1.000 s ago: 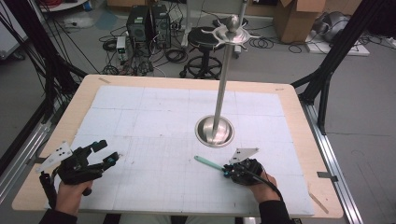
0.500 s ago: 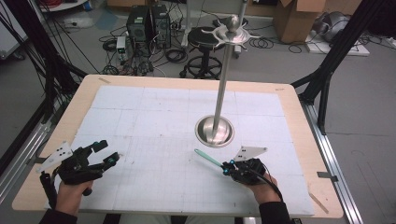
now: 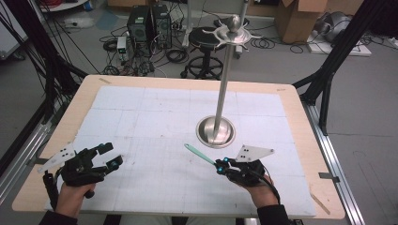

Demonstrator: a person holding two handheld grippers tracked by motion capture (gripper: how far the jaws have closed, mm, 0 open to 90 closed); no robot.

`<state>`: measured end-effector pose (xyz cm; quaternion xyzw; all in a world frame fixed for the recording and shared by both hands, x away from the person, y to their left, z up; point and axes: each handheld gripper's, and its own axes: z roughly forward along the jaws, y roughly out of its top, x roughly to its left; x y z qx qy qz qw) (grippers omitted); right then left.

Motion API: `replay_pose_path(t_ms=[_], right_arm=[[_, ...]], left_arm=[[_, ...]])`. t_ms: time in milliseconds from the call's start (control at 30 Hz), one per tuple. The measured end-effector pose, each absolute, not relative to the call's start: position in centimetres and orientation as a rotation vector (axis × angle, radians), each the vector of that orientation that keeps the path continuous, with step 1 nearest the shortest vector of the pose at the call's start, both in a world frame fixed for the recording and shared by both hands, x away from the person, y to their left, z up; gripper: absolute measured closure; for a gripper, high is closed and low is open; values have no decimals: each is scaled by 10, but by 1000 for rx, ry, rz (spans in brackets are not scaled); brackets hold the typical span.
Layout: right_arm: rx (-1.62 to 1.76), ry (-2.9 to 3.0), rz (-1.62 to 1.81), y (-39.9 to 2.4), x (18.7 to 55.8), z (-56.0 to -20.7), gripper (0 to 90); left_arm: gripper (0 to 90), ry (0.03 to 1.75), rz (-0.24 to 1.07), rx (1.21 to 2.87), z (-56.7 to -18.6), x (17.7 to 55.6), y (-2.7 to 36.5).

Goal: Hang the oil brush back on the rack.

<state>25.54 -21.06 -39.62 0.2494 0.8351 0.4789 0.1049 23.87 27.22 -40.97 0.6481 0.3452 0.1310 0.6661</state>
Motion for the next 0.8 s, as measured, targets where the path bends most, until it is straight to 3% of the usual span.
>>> replay_pose_path(t_ms=[800], right_arm=[[565,2394,1733,-190,245,-378,819]], left_arm=[[279,497,90,1470,-373,244,206]])
